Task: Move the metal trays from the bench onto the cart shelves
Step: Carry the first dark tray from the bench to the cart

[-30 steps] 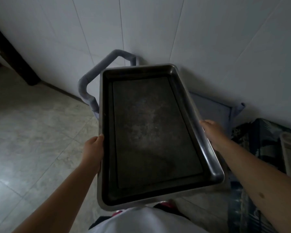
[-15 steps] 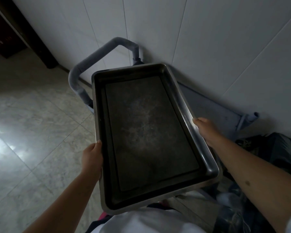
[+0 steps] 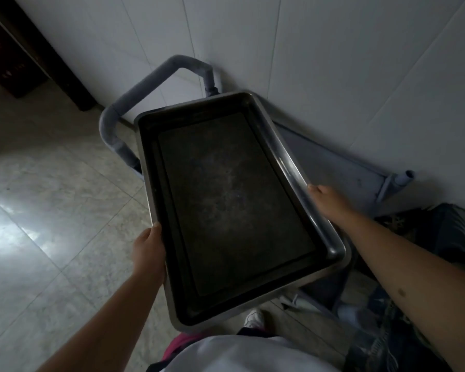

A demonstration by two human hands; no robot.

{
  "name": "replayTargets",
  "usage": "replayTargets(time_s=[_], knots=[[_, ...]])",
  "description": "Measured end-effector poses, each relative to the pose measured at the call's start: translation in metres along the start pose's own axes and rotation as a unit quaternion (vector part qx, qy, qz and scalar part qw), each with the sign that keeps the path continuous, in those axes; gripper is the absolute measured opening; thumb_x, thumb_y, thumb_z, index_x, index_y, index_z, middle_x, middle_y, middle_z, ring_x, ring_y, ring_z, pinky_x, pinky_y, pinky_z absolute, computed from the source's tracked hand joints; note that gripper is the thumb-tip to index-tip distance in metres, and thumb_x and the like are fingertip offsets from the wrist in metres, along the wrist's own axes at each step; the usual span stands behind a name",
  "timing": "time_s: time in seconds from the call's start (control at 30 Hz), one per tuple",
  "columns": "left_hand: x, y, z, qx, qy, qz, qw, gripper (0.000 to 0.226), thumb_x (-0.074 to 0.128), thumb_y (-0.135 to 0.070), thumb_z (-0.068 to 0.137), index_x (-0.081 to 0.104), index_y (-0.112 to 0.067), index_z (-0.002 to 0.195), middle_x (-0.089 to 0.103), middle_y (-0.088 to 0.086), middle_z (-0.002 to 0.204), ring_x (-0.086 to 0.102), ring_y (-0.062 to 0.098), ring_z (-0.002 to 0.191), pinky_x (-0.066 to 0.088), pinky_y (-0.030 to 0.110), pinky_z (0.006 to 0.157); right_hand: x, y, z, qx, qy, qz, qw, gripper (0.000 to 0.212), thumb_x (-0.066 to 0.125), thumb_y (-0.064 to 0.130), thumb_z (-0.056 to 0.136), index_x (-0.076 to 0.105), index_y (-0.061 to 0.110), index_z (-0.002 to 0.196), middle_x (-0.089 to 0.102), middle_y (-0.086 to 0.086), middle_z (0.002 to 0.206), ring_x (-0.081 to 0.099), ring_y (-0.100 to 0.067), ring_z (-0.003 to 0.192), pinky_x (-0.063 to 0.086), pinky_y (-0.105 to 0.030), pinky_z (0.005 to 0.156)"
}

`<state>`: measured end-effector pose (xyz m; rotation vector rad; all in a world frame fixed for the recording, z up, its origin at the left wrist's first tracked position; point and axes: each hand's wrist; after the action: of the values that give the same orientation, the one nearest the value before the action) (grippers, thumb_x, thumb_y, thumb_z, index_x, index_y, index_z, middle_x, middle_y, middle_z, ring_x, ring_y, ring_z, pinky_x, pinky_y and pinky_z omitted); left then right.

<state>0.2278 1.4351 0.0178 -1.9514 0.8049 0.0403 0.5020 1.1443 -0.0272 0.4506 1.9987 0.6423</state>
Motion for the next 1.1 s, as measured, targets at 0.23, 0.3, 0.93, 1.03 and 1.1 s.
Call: replayTargets(time_s=[0.23,0.3,0.93,1.03,1.1], knots=[[0.007,0.006,-0.004,-0.03,0.016,-0.035,0.999,0.034,0.057,-0.04,0.093,0.074,-0.012,0.101,0.074,0.016,0.098,0.071,0.035,0.095,0.057,0.054,0.089,-0.012,-0.069,-0.083,0.107,-0.098,0.101,0.984,0.043,0.05,0.039,0.1,0.069,0.001,0.105,0.067,-0.023,0.107,0.062,-0.034,0.099,0.043,-0.034,0.081],[0.01,0.008,-0.008,-0.034,0.015,-0.047,0.998,0.032,0.059,-0.038,0.093,0.074,-0.011,0.102,0.073,0.017,0.099,0.071,0.037,0.097,0.057,0.054,0.09,-0.007,-0.08,-0.097,0.131,-0.079,0.171,0.973,0.031,0.057,0.034,0.097,0.067,0.004,0.097,0.064,-0.015,0.08,0.06,-0.023,0.065,0.044,-0.028,0.058],[0.087,0.022,-0.048,-0.046,0.079,-0.114,0.989,0.037,0.043,-0.033,0.105,0.064,-0.003,0.108,0.067,0.014,0.096,0.067,0.031,0.092,0.058,0.042,0.079,0.03,-0.087,-0.096,0.199,-0.051,0.39,0.898,0.021,0.051,0.033,0.099,0.064,0.018,0.103,0.069,-0.011,0.105,0.067,-0.03,0.098,0.056,-0.05,0.087],[0.093,0.025,-0.053,-0.068,0.124,-0.124,0.982,0.033,0.041,-0.033,0.107,0.063,-0.008,0.102,0.07,0.014,0.097,0.074,0.026,0.081,0.061,0.036,0.063,0.017,-0.088,-0.087,0.206,-0.056,0.415,0.884,0.018,0.052,0.032,0.099,0.064,0.019,0.102,0.07,-0.009,0.1,0.07,-0.027,0.091,0.06,-0.04,0.071],[0.095,0.025,-0.056,-0.096,0.155,-0.149,0.972,0.029,0.045,-0.029,0.106,0.064,-0.007,0.102,0.072,0.014,0.098,0.076,0.022,0.076,0.06,0.033,0.059,0.003,-0.088,-0.077,0.204,-0.078,0.419,0.881,0.017,0.053,0.03,0.099,0.065,0.019,0.098,0.071,-0.009,0.096,0.071,-0.025,0.086,0.058,-0.037,0.067]])
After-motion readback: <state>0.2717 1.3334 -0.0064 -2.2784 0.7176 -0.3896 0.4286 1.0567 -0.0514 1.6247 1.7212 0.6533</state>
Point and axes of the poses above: each hand's wrist, its own z-axis towards the middle knuckle, its own x-axis out of the palm, y = z × x
